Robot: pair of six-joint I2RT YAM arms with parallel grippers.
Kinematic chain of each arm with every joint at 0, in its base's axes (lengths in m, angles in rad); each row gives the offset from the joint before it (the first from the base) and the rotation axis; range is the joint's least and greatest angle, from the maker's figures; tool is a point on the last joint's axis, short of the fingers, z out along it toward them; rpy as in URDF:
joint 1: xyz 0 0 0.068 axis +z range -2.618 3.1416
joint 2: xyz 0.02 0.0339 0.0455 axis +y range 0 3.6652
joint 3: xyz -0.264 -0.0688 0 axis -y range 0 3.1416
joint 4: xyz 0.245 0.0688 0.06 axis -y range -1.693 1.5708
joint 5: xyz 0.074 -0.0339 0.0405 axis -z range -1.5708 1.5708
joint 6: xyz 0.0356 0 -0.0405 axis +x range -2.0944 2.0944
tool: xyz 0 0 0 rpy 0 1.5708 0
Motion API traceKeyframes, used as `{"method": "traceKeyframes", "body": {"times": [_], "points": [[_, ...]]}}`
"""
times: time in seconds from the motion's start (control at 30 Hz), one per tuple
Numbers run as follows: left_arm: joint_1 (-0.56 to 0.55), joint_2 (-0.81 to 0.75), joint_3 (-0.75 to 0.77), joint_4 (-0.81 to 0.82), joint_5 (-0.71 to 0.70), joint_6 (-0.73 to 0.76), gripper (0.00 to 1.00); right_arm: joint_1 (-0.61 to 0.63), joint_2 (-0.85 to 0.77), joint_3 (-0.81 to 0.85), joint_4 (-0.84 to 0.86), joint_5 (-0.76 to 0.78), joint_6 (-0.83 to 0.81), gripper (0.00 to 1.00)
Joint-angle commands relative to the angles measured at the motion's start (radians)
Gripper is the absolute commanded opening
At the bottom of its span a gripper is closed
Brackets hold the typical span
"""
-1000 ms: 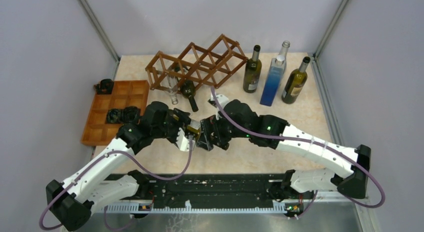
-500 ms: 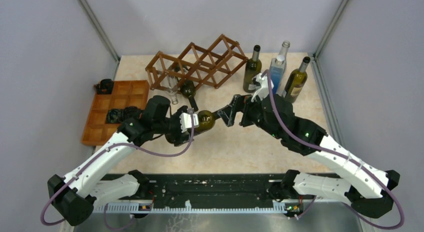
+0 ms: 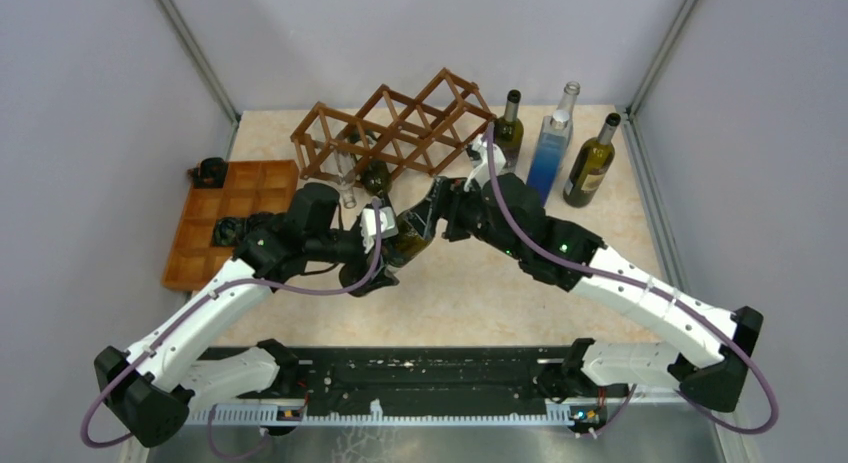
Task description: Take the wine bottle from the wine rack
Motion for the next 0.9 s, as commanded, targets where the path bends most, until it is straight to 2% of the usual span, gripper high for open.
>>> {"method": "traceKeyframes", "body": {"times": [0.0,0.03,0.1,0.27,0.3,0.37,0.43,0.47,0.73,0.87], "points": [[-0.005,-0.015,0.051,0.078,0.067,-0.037,0.0,-0.005,0.055,0.081,0.136,-0.03,0.02,0.74],[-0.005,-0.017,0.054,0.074,0.07,-0.036,0.0,-0.005,0.065,0.085,0.147,-0.031,0.023,0.72],[-0.005,-0.016,0.058,0.065,0.076,-0.034,0.0,-0.005,0.085,0.091,0.17,-0.039,0.031,0.6],[-0.006,-0.007,0.065,0.055,0.064,-0.051,0.01,-0.004,0.112,0.108,0.169,-0.052,0.036,0.11],[-0.005,-0.005,0.065,0.055,0.062,-0.059,0.13,-0.004,0.111,0.11,0.158,-0.045,0.033,0.03],[-0.005,0.005,0.072,0.04,0.059,-0.069,0.54,-0.004,0.105,0.112,0.137,-0.023,0.024,0.0],[-0.006,0.019,0.082,0.019,0.05,-0.075,0.86,-0.008,0.094,0.113,0.117,-0.004,0.002,0.0],[-0.005,0.024,0.088,0.008,0.045,-0.076,0.97,-0.016,0.088,0.116,0.102,0.005,-0.011,0.0],[0.006,0.08,0.18,-0.143,0.039,-0.005,0.99,-0.129,0.021,0.129,-0.026,0.092,-0.196,0.0],[0.052,0.143,0.26,-0.26,0.035,0.036,0.99,-0.157,0.003,0.112,-0.054,0.267,-0.338,0.0]]}}
